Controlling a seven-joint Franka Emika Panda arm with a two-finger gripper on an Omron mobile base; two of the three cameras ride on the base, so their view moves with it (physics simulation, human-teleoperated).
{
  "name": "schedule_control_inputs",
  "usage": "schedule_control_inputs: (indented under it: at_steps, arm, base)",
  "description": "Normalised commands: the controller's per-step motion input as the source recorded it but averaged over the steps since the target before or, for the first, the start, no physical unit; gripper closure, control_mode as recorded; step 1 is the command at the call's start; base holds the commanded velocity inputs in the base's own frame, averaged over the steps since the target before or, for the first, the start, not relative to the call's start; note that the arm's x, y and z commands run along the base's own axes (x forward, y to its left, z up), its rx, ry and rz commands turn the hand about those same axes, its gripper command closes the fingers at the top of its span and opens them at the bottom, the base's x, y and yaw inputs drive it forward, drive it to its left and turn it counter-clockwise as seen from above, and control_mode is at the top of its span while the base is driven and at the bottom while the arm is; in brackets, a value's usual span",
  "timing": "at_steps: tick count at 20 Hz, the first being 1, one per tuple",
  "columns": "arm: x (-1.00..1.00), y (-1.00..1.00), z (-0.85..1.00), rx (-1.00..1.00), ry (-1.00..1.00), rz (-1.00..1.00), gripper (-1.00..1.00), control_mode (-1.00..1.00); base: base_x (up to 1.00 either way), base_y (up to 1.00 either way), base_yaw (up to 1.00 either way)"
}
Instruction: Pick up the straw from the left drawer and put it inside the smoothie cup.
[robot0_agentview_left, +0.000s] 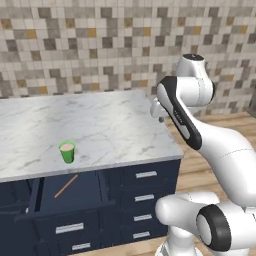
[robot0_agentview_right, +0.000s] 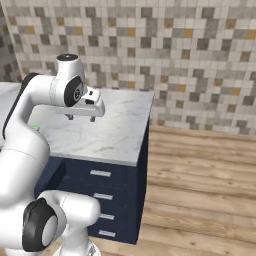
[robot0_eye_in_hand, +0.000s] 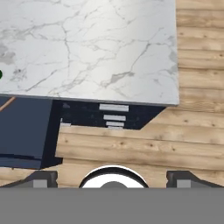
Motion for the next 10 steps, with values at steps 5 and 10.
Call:
schedule_control_inputs:
  at_steps: [5,10]
  arm:
    - [0.00,0.00,0.00,0.00,0.00,0.00,-1.00,1.00]
    - [0.00,0.00,0.00,0.00,0.00,0.00,-1.00,1.00]
  base:
    - [-0.22,-0.12,0.00]
    - [0.07,0.00,0.05]
